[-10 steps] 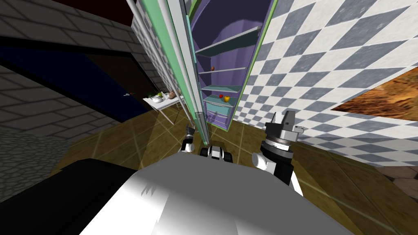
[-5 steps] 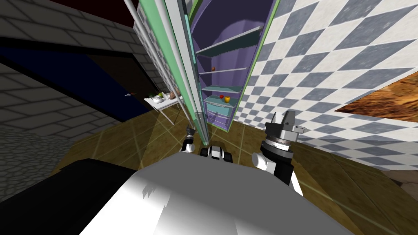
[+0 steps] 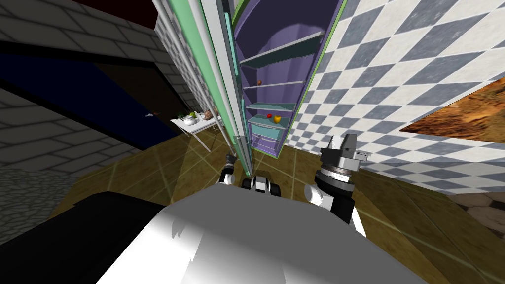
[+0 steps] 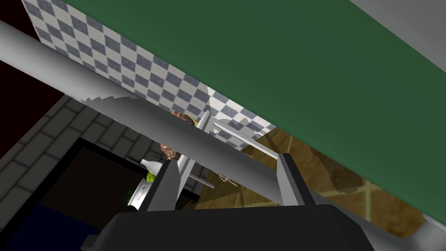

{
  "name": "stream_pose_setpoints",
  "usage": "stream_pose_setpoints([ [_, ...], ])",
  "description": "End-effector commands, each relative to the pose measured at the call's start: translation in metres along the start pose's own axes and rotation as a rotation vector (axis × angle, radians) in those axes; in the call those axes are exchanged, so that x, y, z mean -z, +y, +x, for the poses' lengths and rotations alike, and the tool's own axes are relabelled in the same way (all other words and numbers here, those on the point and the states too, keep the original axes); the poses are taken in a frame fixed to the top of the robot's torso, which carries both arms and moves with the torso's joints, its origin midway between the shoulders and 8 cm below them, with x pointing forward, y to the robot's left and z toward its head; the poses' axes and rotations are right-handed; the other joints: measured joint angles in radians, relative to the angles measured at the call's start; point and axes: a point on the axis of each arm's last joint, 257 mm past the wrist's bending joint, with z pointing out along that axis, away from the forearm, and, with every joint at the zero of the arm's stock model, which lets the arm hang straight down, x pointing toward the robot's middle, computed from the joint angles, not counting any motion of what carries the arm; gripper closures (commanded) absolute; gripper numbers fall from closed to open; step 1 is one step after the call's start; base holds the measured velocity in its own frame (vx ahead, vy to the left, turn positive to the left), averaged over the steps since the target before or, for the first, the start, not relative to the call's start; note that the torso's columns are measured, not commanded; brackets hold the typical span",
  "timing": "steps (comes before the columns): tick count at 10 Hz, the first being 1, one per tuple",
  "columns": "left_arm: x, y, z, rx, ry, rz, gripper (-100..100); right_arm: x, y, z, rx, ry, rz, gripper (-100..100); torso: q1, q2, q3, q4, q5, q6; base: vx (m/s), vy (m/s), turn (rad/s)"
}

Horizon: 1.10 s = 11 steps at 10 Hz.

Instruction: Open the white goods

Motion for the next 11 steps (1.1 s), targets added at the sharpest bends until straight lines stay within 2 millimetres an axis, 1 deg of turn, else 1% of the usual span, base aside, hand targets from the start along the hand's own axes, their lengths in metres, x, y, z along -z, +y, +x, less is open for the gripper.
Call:
stream_pose_setpoints([
  [1, -0.003, -0.001, 0.008, -0.001, 0.028, -0.008, 100, 0.0, 0.0, 0.0, 0.0, 0.0, 0.0, 0, -0.004, 0.0, 0.0, 0.0, 0.0, 0.002, -0.03, 0.212, -0.081],
  [3, -0.004, 0.001, 0.015, 0.001, 0.055, -0.025, 100, 0.0, 0.0, 0.0, 0.0, 0.0, 0.0, 0, -0.002, -0.001, 0.0, 0.001, -0.001, 0.003, -0.039, 0.267, -0.091],
  [4, -0.001, 0.005, 0.007, 0.002, 0.033, -0.03, 100, 0.0, 0.0, 0.0, 0.0, 0.0, 0.0, 0, 0.002, -0.001, -0.001, 0.002, -0.001, 0.004, -0.033, 0.159, -0.029],
  [5, -0.001, 0.007, 0.013, 0.005, 0.054, -0.039, 100, 0.0, 0.0, 0.0, 0.0, 0.0, 0.0, 0, -0.007, -0.003, -0.001, -0.001, -0.001, 0.002, -0.054, 0.186, -0.112],
  [6, -0.001, 0.008, 0.015, 0.005, 0.064, -0.045, 100, 0.0, 0.0, 0.0, 0.0, 0.0, 0.0, 0, -0.004, -0.001, 0.0, -0.001, 0.0, 0.003, -0.038, 0.266, -0.149],
  [7, -0.009, 0.0, 0.014, 0.009, 0.054, -0.049, -100, 0.0, 0.0, 0.0, 0.0, 0.0, 0.0, 0, 0.001, -0.002, -0.001, 0.0, 0.0, 0.002, -0.027, 0.11, 0.032],
  [9, -0.018, -0.01, 0.018, 0.011, 0.059, -0.052, -100, 0.0, 0.0, 0.0, -0.001, 0.0, 0.0, 0, -0.012, -0.001, 0.0, -0.002, 0.0, 0.002, -0.036, -0.068, 0.064],
  [10, -0.022, -0.015, 0.02, 0.011, 0.061, -0.054, -100, 0.0, 0.0, 0.0, -0.001, 0.0, 0.0, 0, -0.011, 0.0, 0.0, -0.001, -0.001, 0.003, -0.017, -0.091, 0.023],
  [11, -0.026, -0.019, 0.022, 0.011, 0.064, -0.056, -100, 0.0, 0.0, 0.0, -0.001, 0.0, 0.0, 0, -0.005, 0.001, 0.001, -0.001, 0.0, 0.002, -0.016, -0.075, 0.023],
])
